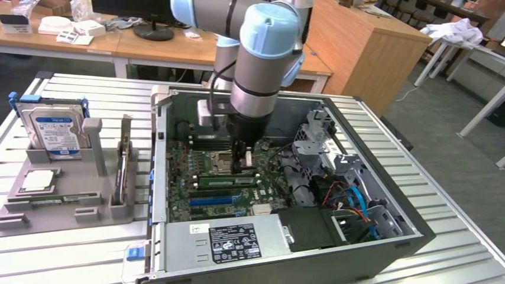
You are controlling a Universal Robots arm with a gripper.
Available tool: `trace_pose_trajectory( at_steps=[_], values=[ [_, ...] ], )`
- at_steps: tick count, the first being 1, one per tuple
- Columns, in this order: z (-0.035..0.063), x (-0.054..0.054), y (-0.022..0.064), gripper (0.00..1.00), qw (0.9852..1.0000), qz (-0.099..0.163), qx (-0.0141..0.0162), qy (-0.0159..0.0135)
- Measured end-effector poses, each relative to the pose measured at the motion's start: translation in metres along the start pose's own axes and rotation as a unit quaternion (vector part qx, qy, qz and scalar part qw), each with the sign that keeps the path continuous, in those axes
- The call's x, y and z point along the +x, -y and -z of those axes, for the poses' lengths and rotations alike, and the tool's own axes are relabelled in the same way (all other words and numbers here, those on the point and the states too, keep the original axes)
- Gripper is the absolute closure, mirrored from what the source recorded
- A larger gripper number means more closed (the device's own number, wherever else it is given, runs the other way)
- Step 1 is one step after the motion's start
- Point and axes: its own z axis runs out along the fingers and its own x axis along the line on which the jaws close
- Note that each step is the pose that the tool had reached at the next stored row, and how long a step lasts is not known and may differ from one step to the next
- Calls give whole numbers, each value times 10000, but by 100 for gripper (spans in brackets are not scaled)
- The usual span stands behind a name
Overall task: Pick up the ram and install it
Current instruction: 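Press down the ram until it locks into place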
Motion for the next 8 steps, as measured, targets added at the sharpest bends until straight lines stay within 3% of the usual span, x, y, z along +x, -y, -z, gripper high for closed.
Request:
trace_pose_trajectory(
  at_steps=[8],
  values=[
    [9,-1,-228,89,9999,7,124,0]
  ],
)
